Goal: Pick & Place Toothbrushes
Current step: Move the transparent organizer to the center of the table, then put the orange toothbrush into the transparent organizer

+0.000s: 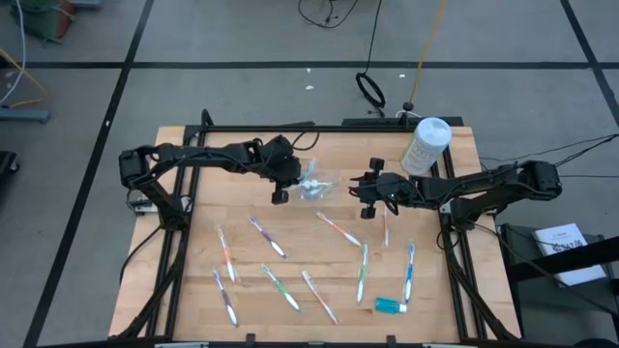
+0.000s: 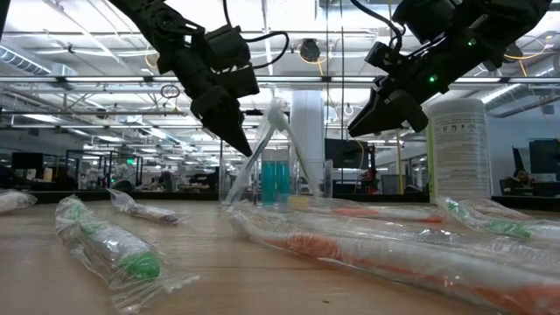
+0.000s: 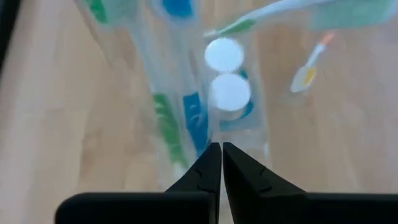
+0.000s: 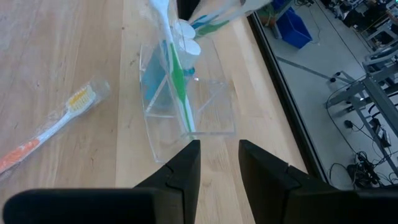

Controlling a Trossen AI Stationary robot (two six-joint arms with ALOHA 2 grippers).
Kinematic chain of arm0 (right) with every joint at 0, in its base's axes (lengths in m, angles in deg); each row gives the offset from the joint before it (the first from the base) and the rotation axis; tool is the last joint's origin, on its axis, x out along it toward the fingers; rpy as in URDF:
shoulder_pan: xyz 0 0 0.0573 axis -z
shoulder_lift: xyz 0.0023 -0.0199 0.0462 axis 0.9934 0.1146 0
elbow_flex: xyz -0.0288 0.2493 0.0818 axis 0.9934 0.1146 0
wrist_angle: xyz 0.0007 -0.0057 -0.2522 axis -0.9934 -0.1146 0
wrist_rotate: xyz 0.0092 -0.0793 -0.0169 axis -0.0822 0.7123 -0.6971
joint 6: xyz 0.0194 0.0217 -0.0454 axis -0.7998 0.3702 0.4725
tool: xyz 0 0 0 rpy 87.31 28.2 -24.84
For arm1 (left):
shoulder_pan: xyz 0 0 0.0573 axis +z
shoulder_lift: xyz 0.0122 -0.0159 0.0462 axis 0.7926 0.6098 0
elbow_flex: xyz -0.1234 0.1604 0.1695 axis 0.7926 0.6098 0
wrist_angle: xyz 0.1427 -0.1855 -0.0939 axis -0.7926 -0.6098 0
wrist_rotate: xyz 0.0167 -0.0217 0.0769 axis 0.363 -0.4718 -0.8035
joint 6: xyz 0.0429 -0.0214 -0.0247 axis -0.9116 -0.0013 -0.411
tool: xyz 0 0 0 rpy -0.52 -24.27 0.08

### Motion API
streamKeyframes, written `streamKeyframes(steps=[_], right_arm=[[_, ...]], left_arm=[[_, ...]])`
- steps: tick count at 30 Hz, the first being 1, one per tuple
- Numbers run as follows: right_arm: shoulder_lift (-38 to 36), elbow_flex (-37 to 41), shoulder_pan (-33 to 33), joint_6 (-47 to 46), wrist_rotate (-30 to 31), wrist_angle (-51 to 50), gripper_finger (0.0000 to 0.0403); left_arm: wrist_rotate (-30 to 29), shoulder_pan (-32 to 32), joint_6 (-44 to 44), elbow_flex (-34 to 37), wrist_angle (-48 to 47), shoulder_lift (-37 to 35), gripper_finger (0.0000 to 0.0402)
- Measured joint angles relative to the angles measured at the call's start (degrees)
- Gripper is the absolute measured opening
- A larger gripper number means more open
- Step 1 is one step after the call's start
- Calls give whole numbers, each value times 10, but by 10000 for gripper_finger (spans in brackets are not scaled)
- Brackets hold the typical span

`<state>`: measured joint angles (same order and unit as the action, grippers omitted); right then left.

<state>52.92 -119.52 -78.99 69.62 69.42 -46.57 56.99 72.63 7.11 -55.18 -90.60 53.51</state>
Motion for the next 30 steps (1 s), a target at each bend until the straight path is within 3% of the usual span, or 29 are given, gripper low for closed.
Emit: streamKeyframes(steps=[5,11,15,22,25,30], right_arm=[[0,0,0,-34,-5,10,100],[0,0,-1,-64,-112,50,101],[0,0,0,-116,-117,111,101],[13,0,-5,-172,-116,120,120],[32,0,-11,-183,-88,121,150],[39,0,-15,-282,51,51,188]], left_arm=[[-17,0,-27,0,-34,-38,21],[-17,0,-27,-1,-81,-114,22],[-17,3,-36,-1,-101,-162,24],[-18,43,-57,-1,-142,-212,89],[-18,53,-70,-1,-144,-216,124],[-18,74,-56,-1,-148,-220,149]])
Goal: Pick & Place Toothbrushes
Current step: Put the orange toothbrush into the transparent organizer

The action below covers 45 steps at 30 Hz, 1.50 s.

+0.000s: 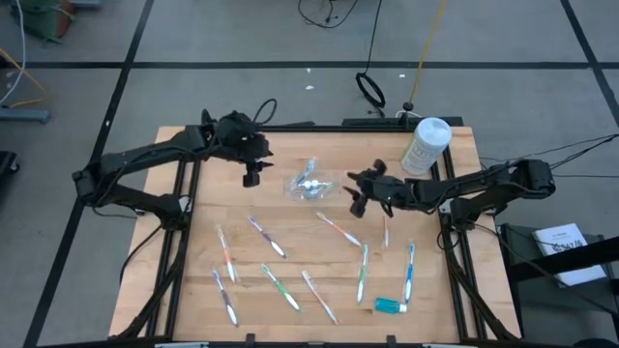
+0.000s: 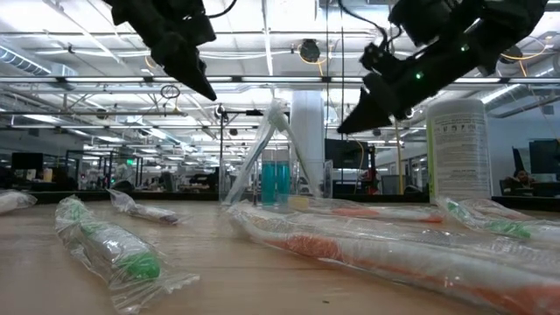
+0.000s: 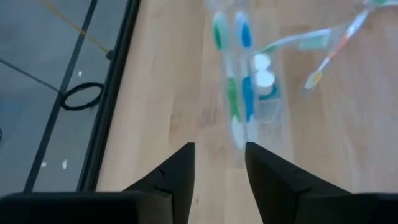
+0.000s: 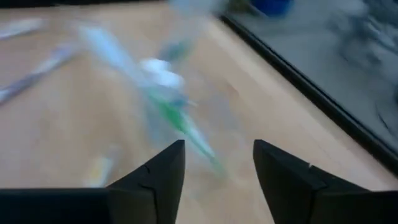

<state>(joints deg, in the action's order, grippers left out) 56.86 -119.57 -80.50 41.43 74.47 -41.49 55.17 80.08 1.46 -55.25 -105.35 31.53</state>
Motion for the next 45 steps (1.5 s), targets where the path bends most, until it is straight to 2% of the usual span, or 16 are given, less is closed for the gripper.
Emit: streamKeyframes(steps=[3,9,12,15,18,22,29,32,37,41,45], right_arm=[[-27,1,-2,-92,10,-99,191],[-91,0,-25,-348,-34,-295,172],[-91,0,-36,-419,-49,-379,163],[-84,0,-43,-479,-71,-418,161],[-82,9,-44,-495,-71,-416,163],[-81,35,-43,-522,-33,-414,166],[-81,83,-42,-599,-31,-406,164],[-82,113,-40,-604,-18,-361,164],[-83,167,-30,-590,2,-230,158],[-83,195,-28,-580,11,-186,139],[-83,200,-28,-557,11,-189,99]], left_arm=[[2,19,-11,0,-9,1,146],[56,60,-11,21,2,-8,134],[71,60,-7,47,24,-7,134],[72,55,-6,66,45,-7,134],[72,48,-6,81,67,-7,134],[72,36,-9,97,89,-7,134],[72,22,-2,97,90,-7,134],[72,15,5,97,90,-7,134],[72,3,9,97,90,-7,134],[71,-6,11,97,90,-7,134],[71,-14,13,97,91,-7,134]])
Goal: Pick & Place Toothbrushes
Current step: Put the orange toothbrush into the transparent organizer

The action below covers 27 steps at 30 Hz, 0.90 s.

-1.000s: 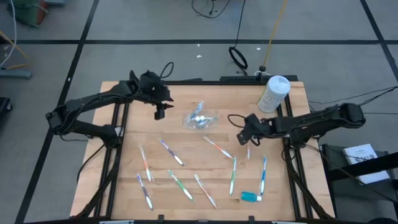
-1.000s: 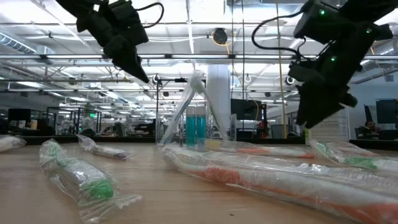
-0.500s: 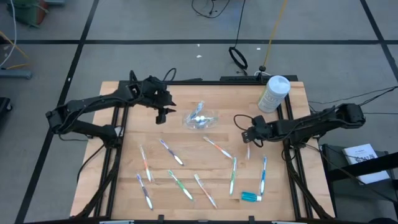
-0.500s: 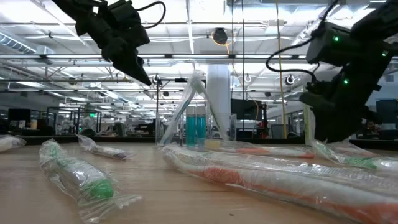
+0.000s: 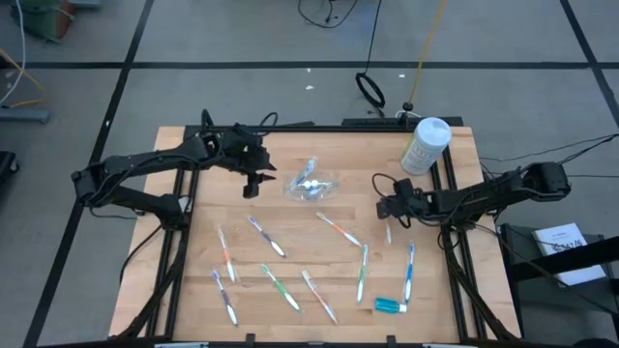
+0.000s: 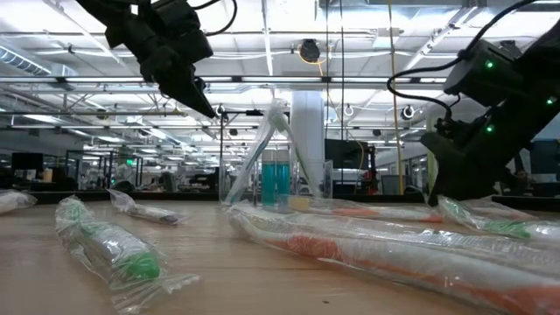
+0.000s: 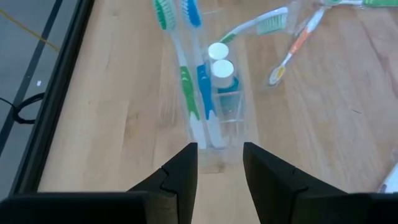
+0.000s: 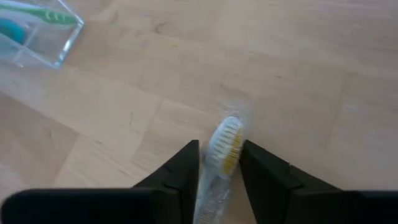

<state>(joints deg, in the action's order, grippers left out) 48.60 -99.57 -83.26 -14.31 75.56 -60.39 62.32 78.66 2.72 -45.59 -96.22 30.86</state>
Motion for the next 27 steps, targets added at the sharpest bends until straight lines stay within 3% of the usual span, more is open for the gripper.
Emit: streamKeyframes(steps=[7,18,23,27], right_arm=[[4,3,0,110,-12,117,23],[2,-24,0,480,24,596,10],[11,-106,0,663,32,622,10],[60,-181,8,752,32,622,10]], left_arm=[[0,-11,8,0,8,0,134],[0,-34,-1,0,18,0,134],[-1,-39,-9,0,41,0,134],[-1,-39,-9,0,56,0,134]])
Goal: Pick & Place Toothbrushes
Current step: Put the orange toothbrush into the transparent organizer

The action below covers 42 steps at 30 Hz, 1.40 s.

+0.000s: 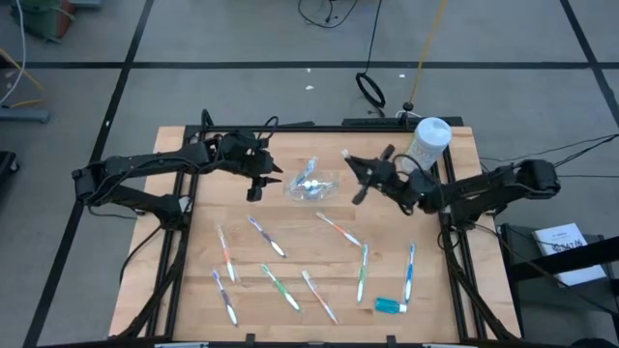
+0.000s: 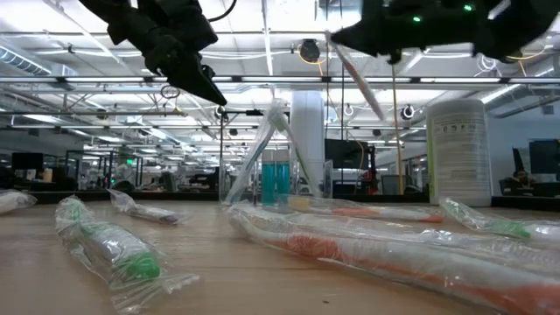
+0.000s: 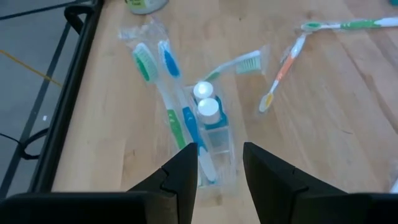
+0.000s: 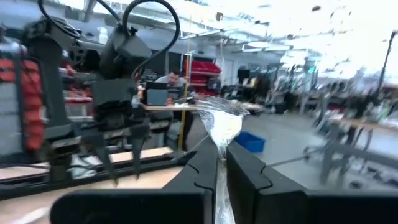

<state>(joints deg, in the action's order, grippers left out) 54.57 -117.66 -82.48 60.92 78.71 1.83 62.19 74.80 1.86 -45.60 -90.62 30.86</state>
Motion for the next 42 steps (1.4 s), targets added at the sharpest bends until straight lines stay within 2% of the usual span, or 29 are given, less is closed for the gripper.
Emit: streamKeyframes(steps=[6,12,17,24,34,39,42], right_arm=[[132,-97,38,29,0,6,11],[253,-144,69,27,0,91,11],[310,-147,80,-61,0,137,13],[346,-148,79,-125,1,136,13],[337,-135,68,-126,7,115,30],[330,-102,53,-117,86,111,35],[329,-79,45,-125,96,118,35]], left_arm=[[-12,0,0,0,2,0,134],[-12,0,6,0,1,0,134],[-12,0,6,0,-19,0,134],[-11,0,6,0,-39,0,134],[-9,-4,35,0,-60,0,134],[-8,-19,44,0,-71,0,134],[-9,-29,54,0,-71,0,134]])
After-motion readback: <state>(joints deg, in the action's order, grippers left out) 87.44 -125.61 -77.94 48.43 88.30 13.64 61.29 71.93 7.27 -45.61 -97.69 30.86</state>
